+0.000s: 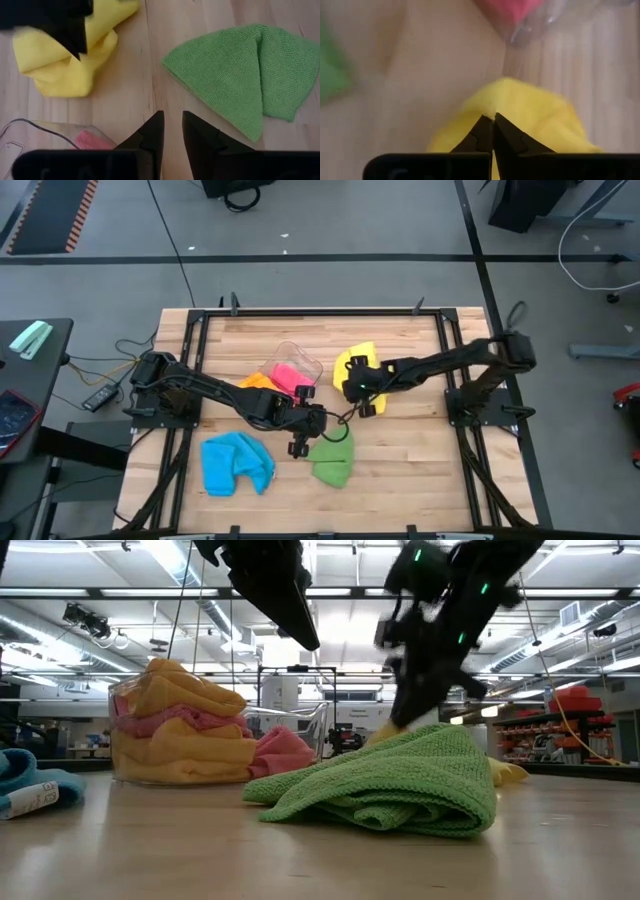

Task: Fold microfiber towels
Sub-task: Fold the yellow microfiber towel

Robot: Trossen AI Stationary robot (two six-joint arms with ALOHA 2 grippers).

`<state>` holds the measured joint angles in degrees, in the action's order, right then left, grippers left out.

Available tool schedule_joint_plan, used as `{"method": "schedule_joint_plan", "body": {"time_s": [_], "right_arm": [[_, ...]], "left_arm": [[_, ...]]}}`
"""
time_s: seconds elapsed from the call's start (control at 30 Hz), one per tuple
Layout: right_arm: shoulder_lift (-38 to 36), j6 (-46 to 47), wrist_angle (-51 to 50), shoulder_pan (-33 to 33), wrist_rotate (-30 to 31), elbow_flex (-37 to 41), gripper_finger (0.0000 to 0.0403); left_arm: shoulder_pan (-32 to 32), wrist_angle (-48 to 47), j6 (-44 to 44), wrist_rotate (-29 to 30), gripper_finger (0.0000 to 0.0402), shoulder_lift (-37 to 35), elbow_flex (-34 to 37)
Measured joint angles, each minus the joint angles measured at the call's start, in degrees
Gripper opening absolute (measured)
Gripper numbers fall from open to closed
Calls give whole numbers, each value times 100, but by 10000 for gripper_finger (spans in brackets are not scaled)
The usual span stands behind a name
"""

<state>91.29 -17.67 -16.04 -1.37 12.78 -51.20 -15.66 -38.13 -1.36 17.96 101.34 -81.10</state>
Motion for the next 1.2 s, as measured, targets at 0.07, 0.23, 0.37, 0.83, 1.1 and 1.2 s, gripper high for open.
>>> {"method": "schedule_joint_plan", "body": {"time_s": [0.07, 0.23, 0.37, 0.83, 1.1, 1.2], "right_arm": [[-381, 170, -253, 263, 21, -70, 8], [-1257, 449, -388, 1072, -307, -103, 7], [-1595, 559, -628, 1754, -615, -101, 7], [-2479, 250, -1000, 3287, 1097, -340, 6], [-2706, 246, -1864, 3029, 1532, -1782, 6], [-2622, 247, -2304, 2974, 1531, -2210, 6]], "left_arm": [[-2, 11, 59, 2, 80, -9, 0], [33, 294, 669, -8, 73, -13, -7], [105, 741, 830, -9, 69, -13, -7], [170, 1583, 1103, -976, 121, -9, -7], [387, 1708, 1135, -966, 170, -22, -394], [463, 1702, 1272, -966, 185, -24, -508]]}}
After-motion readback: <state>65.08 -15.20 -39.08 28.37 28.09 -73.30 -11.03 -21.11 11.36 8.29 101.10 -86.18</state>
